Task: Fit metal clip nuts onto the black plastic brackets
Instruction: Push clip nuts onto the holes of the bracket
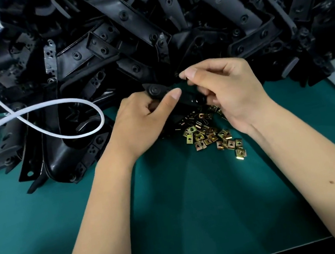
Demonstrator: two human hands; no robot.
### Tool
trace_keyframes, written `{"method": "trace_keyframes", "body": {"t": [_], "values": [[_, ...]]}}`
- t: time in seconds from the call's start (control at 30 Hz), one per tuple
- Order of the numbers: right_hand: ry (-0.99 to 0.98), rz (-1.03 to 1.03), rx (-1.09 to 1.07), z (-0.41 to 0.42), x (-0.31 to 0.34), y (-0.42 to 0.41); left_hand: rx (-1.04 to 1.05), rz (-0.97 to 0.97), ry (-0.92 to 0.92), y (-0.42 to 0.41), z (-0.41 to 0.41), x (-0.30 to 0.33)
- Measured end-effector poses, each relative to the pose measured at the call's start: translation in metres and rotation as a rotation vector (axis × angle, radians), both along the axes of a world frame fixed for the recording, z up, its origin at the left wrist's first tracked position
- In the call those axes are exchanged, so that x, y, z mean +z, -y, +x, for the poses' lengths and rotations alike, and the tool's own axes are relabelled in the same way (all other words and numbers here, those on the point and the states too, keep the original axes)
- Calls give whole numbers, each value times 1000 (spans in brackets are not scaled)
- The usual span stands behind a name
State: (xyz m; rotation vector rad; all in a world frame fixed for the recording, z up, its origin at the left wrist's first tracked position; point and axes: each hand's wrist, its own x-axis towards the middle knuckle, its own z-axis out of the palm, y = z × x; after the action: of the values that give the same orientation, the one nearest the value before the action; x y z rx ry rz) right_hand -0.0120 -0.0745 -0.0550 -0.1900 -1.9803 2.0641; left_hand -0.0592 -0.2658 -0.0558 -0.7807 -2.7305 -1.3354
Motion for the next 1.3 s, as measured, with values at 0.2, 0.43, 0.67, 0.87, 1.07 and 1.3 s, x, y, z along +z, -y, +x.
{"method": "trace_keyframes", "body": {"t": [0.2,0.43,0.67,0.87,1.07,1.3], "values": [[-72,-11,14,1,0,-1,-37,228,-38,-2,-2,0],[8,19,103,4,2,7,-111,189,-157,-3,-2,-8],[96,-83,71,6,4,14,-69,201,-252,-5,-3,-10],[105,-99,80,7,4,16,-48,180,-283,-6,-2,-10],[120,-130,77,6,6,18,-23,96,-371,-9,7,-5],[111,-123,129,9,6,17,-23,63,-388,-12,12,-1]]}}
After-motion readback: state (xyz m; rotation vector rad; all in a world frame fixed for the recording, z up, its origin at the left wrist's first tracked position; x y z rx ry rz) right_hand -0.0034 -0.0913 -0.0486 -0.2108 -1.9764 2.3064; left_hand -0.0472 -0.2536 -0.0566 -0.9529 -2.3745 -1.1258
